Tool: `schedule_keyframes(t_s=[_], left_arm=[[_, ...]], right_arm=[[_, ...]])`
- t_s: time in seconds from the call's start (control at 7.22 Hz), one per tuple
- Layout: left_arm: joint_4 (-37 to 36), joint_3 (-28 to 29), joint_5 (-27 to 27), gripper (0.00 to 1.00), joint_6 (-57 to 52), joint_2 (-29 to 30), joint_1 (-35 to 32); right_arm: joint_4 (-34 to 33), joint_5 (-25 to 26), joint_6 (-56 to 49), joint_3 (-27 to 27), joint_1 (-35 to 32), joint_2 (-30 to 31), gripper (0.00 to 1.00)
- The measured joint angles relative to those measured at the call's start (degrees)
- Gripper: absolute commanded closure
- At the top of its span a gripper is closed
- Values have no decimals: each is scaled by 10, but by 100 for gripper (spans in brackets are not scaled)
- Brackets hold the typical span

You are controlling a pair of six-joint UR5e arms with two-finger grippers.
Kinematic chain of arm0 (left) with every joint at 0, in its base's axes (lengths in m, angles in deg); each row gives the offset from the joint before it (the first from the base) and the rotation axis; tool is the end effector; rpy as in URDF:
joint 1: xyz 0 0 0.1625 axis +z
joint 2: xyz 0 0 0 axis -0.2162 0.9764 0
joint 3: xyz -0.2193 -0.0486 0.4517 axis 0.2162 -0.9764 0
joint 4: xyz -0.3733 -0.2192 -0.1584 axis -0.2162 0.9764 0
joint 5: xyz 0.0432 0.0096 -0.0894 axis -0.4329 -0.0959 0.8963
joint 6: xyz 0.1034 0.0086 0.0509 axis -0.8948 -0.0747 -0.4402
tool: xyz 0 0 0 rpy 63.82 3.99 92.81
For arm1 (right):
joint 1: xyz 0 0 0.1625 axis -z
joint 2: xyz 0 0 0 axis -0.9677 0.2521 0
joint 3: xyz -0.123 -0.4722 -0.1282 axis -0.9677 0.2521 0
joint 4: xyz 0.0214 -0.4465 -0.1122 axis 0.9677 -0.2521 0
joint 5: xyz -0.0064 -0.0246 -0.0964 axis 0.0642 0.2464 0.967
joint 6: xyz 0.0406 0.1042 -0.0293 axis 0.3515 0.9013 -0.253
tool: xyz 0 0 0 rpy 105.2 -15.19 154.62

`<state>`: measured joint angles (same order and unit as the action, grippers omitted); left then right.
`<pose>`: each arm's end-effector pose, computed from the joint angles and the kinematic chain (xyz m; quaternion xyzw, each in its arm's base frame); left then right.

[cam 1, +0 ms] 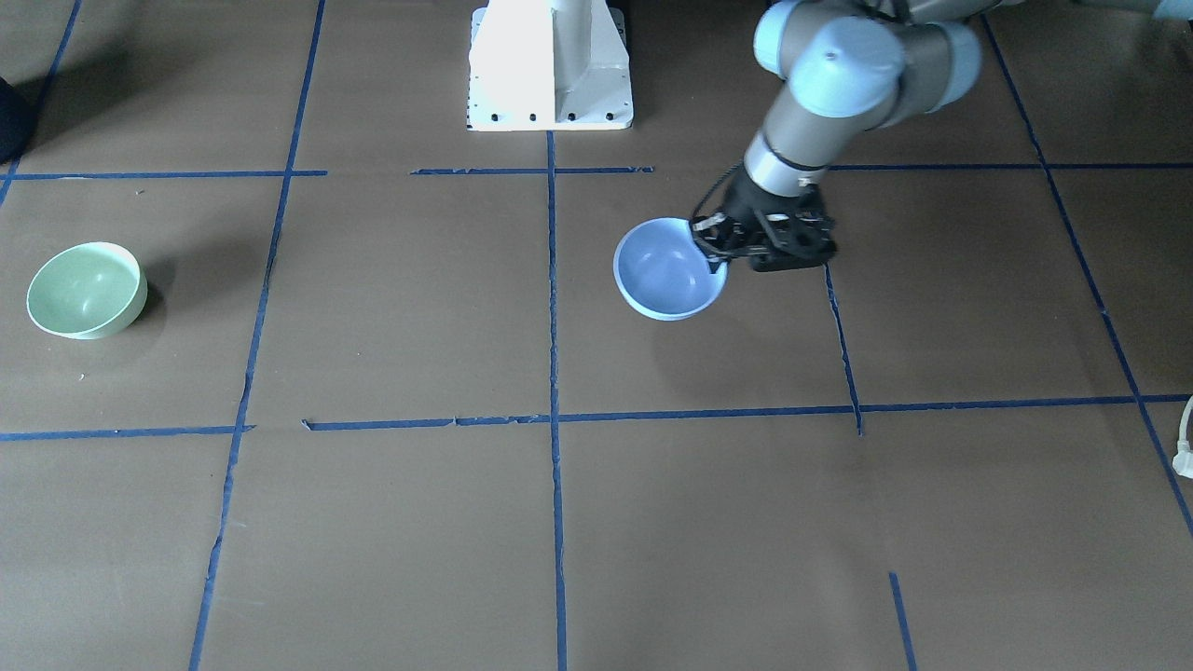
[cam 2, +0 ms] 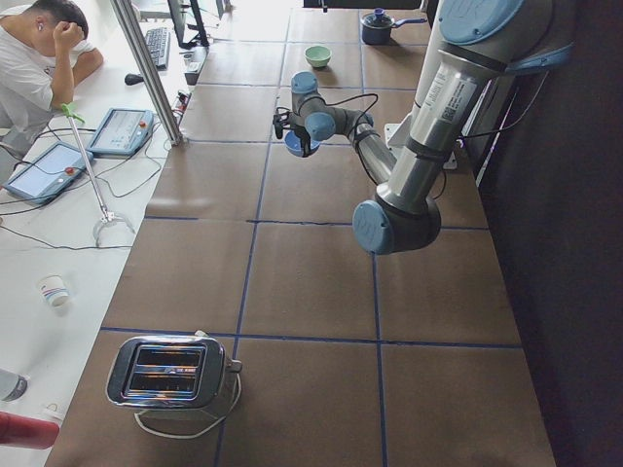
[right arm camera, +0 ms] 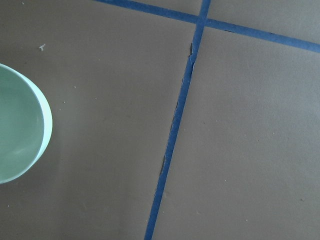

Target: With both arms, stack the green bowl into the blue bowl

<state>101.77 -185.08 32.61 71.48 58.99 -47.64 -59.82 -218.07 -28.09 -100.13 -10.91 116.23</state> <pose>0.5554 -0.4930 0.2784 -0.0270 0.4547 -0.0968 0.8850 0.0238 -0.4416 0.7510 0.0177 -0.3787 -0.1135 0.9184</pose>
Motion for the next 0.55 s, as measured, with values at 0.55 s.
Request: schedule_keyframes(t_s=[0.55], left_arm=[[61, 132, -45, 87, 42, 86, 58]], right_arm=[[0, 0, 1, 0, 0, 0, 0]])
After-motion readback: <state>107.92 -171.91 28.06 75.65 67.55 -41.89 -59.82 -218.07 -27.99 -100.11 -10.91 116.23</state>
